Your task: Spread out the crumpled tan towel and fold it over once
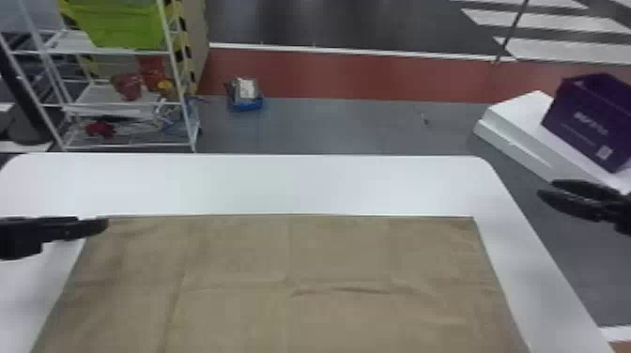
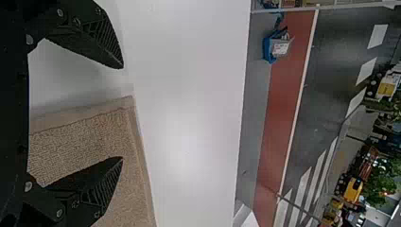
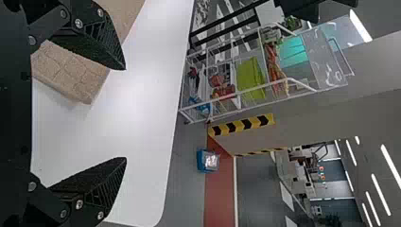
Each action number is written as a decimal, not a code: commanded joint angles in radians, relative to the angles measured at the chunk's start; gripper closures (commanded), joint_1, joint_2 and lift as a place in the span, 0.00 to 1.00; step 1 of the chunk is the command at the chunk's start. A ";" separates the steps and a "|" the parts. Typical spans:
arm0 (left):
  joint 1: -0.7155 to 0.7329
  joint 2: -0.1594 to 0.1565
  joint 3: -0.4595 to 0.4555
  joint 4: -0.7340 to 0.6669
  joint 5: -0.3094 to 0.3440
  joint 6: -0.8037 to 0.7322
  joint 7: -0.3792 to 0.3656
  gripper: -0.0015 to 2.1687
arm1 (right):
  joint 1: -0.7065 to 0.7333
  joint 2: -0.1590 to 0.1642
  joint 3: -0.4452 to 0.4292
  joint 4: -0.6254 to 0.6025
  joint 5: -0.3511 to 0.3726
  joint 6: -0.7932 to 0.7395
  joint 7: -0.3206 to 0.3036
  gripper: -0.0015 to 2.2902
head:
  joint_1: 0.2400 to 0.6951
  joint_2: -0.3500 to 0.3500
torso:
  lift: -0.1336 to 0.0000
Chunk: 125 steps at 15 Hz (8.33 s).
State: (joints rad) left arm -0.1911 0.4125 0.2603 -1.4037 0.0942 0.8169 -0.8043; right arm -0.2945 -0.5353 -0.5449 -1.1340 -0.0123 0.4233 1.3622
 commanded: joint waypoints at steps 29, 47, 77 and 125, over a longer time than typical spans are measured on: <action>0.004 -0.017 -0.006 -0.052 -0.064 0.029 -0.041 0.50 | -0.008 0.017 0.118 -0.009 0.141 0.006 0.005 0.11 | 1.00 0.36 | 0.07; -0.017 -0.020 -0.065 -0.051 -0.097 0.011 -0.023 0.50 | -0.284 0.064 0.447 0.143 0.436 0.328 -0.018 0.15 | 1.00 0.45 | 0.07; 0.206 -0.070 0.206 -0.406 -0.053 0.066 -0.075 0.63 | -0.086 0.075 0.244 -0.056 0.198 -0.001 0.005 0.67 | 1.00 0.51 | 0.07; 0.921 -0.353 0.471 -0.725 0.065 -0.385 -0.170 0.07 | 0.784 0.112 -0.285 -0.486 -0.230 -0.372 0.005 0.04 | 1.00 0.23 | 0.07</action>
State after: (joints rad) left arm 0.7298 0.0598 0.7145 -2.1305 0.1390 0.4446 -0.9745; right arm 0.4785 -0.4224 -0.8054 -1.6272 -0.1973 0.0647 1.3622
